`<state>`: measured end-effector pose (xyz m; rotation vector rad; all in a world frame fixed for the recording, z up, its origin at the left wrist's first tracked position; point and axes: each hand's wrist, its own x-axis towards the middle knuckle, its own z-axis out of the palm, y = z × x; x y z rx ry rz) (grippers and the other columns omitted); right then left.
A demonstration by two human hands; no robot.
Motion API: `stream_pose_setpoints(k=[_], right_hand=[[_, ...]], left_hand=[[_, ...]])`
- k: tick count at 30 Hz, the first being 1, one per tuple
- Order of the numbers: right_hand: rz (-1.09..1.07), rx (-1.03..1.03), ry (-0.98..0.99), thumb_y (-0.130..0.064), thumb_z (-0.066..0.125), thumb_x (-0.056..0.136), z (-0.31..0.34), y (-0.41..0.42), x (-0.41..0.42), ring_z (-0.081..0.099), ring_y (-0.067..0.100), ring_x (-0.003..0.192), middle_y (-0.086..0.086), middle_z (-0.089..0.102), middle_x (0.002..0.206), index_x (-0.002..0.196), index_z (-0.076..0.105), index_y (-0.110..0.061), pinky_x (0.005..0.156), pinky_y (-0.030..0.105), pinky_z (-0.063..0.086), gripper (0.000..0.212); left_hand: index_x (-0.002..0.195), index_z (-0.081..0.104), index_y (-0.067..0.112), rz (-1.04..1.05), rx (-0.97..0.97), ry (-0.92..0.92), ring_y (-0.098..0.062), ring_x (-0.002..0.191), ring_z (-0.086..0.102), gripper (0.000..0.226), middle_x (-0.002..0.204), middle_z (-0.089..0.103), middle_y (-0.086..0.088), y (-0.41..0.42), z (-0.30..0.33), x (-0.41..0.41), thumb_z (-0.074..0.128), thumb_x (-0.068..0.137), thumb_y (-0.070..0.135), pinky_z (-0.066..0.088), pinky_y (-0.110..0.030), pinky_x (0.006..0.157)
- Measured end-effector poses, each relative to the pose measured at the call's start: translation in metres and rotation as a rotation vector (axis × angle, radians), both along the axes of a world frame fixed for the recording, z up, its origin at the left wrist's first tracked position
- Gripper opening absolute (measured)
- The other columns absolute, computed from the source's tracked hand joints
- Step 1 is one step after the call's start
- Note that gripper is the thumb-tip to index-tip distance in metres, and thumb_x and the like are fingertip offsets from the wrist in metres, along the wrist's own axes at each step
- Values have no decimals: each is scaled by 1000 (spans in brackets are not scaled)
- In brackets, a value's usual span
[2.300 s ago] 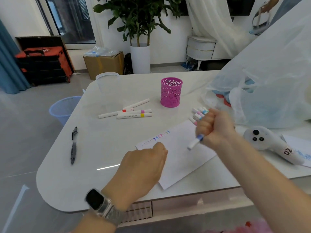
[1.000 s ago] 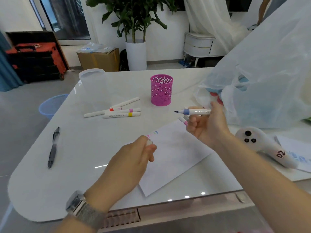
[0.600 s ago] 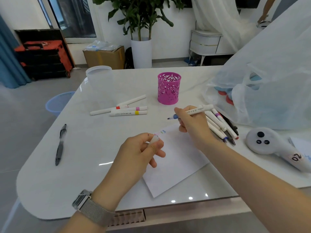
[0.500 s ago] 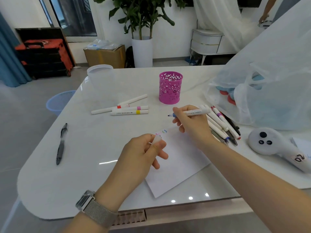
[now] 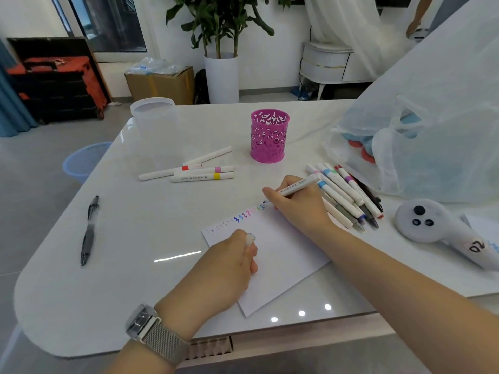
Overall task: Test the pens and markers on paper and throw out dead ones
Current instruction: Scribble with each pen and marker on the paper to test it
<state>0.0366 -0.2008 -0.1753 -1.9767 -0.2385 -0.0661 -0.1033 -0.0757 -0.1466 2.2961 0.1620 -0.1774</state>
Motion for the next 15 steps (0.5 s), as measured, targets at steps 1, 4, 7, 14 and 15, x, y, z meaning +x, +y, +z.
stream_pose_setpoints(k=[1, 4, 7, 14, 15], right_hand=[[4, -7, -4, -29, 73, 79, -1, 0, 0, 44, 10, 46, 6, 60, 60, 65, 54, -3, 49, 25, 37, 36], [10, -33, -14, -27, 72, 80, -2, 0, 1, 46, 12, 49, 9, 59, 61, 65, 54, -2, 52, 28, 40, 34], [6, -35, -13, -21, 70, 79, 0, 0, -1, 43, 11, 48, 3, 53, 57, 61, 51, -6, 51, 26, 37, 30], [-3, -36, 10, -14, 67, 75, 3, -2, -2, 41, 13, 48, 4, 47, 55, 58, 46, -10, 48, 24, 33, 27], [-7, -32, 22, -14, 67, 74, 4, -1, -2, 41, 12, 46, 2, 48, 53, 57, 46, -11, 47, 23, 33, 28]], left_hand=[[84, 40, 23, -8, 0, 2, -4, 62, 49, 21, 78, 56, 10, 0, 0, 0, 29, 101, 28, 37, -5, 51], [81, 39, 26, -7, 0, 8, -4, 62, 49, 22, 82, 58, 11, -1, 0, 1, 30, 101, 29, 35, -8, 51], [79, 40, 25, 6, -15, 8, -4, 60, 49, 24, 73, 54, 11, -1, 2, 0, 30, 101, 28, 36, -6, 49], [83, 43, 23, 13, -20, 6, -4, 61, 48, 23, 71, 54, 11, -1, 4, 0, 30, 101, 29, 35, -5, 49], [85, 44, 22, 17, -28, 6, -4, 60, 48, 22, 70, 54, 11, -1, 4, 0, 30, 101, 29, 35, -4, 48]])
